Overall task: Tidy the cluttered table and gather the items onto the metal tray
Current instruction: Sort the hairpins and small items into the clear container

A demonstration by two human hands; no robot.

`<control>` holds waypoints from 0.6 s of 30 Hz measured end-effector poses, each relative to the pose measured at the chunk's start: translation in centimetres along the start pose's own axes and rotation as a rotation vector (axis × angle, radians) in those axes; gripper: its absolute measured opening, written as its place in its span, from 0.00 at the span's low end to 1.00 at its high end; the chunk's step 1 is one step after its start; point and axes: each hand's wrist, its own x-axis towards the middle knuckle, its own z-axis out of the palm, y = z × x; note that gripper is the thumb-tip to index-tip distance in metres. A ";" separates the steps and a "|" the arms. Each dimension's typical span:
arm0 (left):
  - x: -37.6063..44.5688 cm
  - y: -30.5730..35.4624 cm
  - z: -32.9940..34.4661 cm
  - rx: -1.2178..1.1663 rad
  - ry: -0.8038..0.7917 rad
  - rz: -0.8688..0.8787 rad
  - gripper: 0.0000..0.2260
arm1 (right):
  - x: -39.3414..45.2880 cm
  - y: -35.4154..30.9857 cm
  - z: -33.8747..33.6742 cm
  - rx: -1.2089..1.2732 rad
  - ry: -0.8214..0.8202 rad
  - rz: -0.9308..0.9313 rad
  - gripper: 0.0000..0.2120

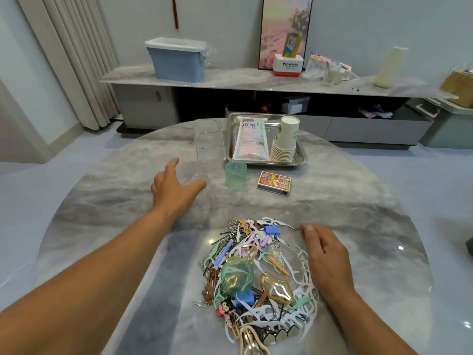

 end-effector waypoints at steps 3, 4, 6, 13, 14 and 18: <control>-3.4 0.4 -0.7 -0.306 -0.092 -0.107 0.34 | 0.0 -0.1 -0.1 0.005 -0.010 0.032 0.09; -4.9 0.4 -1.3 -0.438 -0.115 -0.156 0.30 | -0.3 -0.3 -0.4 0.007 -0.025 0.048 0.09; -7.4 0.1 -2.2 -0.672 -0.194 -0.246 0.23 | 0.0 -0.1 -0.7 0.022 -0.063 0.087 0.11; -13.5 -5.2 -6.1 -1.071 -0.330 -0.281 0.39 | 0.2 -2.3 -2.0 0.205 -0.266 0.268 0.13; -14.1 -5.7 -6.2 -1.079 -0.318 -0.270 0.38 | -0.4 -2.7 -1.7 0.137 -0.290 0.204 0.18; -16.0 -6.6 -5.8 -1.057 -0.192 -0.228 0.36 | -4.1 -5.8 0.9 -0.107 -0.282 -0.069 0.27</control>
